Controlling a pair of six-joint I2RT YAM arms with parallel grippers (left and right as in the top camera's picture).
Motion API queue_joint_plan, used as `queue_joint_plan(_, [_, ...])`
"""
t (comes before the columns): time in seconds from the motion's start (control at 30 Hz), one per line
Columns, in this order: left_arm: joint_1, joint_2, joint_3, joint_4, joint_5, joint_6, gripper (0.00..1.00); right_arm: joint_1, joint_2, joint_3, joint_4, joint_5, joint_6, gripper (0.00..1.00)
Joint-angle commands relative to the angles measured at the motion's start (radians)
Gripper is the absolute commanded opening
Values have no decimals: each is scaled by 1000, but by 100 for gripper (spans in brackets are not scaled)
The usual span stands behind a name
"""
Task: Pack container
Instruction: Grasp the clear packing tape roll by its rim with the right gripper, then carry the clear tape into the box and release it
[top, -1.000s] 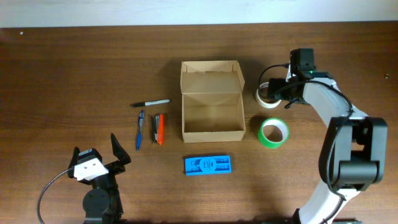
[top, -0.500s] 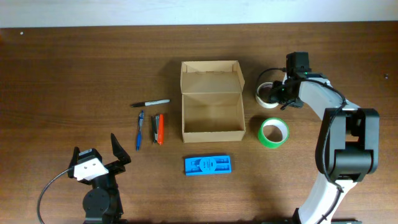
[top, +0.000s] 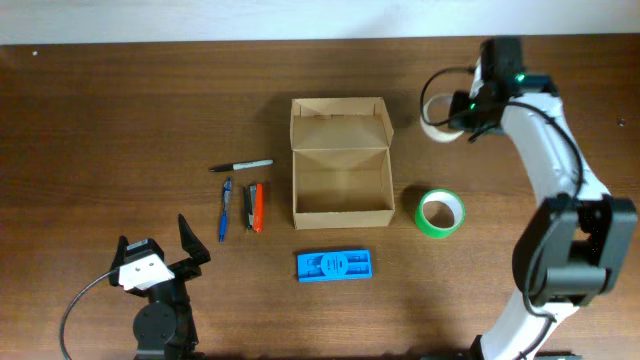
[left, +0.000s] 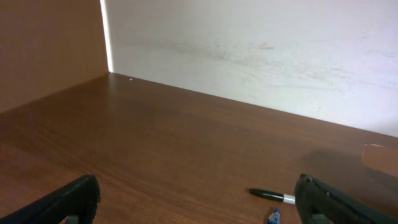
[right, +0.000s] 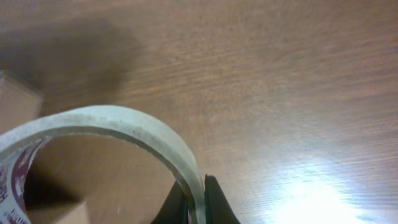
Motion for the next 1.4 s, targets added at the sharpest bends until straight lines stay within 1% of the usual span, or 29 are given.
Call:
queue_joint_plan(0.0, [5,-7,-3,-5,11,6,100,26,-77,113,-118,-25,-147,3])
queue_joint_plan(0.1, [5,-7,-3,-5,11,6,100,79,-101,144,-178,-47,-237,3])
queue_joint_plan(0.23, [5,-7,-3,-5,11,6,100,232,-116,145,-250,-166,-411,4])
queue_joint_plan(0.33, [5,-7,-3,-5,11,6,100,347,-109,144,-266,-171,-477,4])
queue_joint_plan(0.47, [5,-7,-3,-5,11,6,100,439,-90,138,-266,-167,-518,3])
queue_joint_plan(0.7, [5,-7,-3,-5,11,6,100,497,-25,93,-230,-178,-518,4])
queue_joint_plan(0.9, [5,-7,-3,-5,11,6,100,503,-4,25,-209,-178,-597,4])
queue_joint_plan(0.93, [5,-7,-3,-5,11,6,100,503,-3,-15,-183,-178,-612,4])
queue_joint_plan(1.37, [5,-7,-3,-5,11,6,100,508,-3,-158,-42,-178,-614,4])
